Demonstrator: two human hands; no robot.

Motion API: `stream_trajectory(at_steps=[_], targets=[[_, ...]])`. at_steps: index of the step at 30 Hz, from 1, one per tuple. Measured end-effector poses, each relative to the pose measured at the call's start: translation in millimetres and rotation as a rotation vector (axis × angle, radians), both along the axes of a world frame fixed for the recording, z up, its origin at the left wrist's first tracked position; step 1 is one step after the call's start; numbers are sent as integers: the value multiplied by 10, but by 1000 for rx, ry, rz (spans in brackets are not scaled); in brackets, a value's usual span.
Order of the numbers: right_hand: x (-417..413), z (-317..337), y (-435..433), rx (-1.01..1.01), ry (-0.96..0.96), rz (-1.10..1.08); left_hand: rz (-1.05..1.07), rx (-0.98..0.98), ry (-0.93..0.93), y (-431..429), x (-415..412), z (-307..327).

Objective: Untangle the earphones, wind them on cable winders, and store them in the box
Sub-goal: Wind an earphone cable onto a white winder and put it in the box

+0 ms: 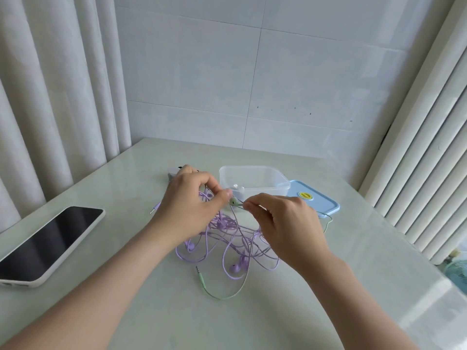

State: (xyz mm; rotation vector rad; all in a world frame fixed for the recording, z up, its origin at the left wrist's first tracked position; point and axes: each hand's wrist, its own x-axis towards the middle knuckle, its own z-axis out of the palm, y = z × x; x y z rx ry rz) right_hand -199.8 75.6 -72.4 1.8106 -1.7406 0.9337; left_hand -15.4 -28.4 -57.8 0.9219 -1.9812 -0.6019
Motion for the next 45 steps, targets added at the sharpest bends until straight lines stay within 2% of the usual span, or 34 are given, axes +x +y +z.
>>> stream_trajectory(at_steps=[4,9,12,15,20,26,28,32,34,37,39,42,45], targets=[[46,53,-5,-139,-146,-39,33,-11,-93,-51,-20,-101],[31,199,4,-288,-751,-125,40,91,-148,-94,10,-106],[-38,186,-12,-240,-866,-202,-20,91,-175,-75,9,-81],[-121,151,-30,-120,-811,-288,-73,31,-198,-50,-1,-106],[-55,157,0,23,-722,-251,-10,-8,-199,-111,17,-148],[-71,234,57,-78,-658,-359,170,-56,-251,-126,52,-166],[-93,235,74,-99,-544,-453,131,-36,-213,-117,29,-157],[-93,157,87,123,-265,-615,-55,189,-93,-87,8,-82],[-48,113,62,85,-195,-524,-156,284,-69,-50,1,-61],[72,104,34,-6,-161,-125,-223,343,-27,12,-22,-34],[142,68,24,52,-96,37,-237,357,0,27,-21,-6],[163,-17,0,147,-49,50,-286,365,18,44,-6,17],[149,-46,-29,126,-79,58,-303,366,23,54,2,41]])
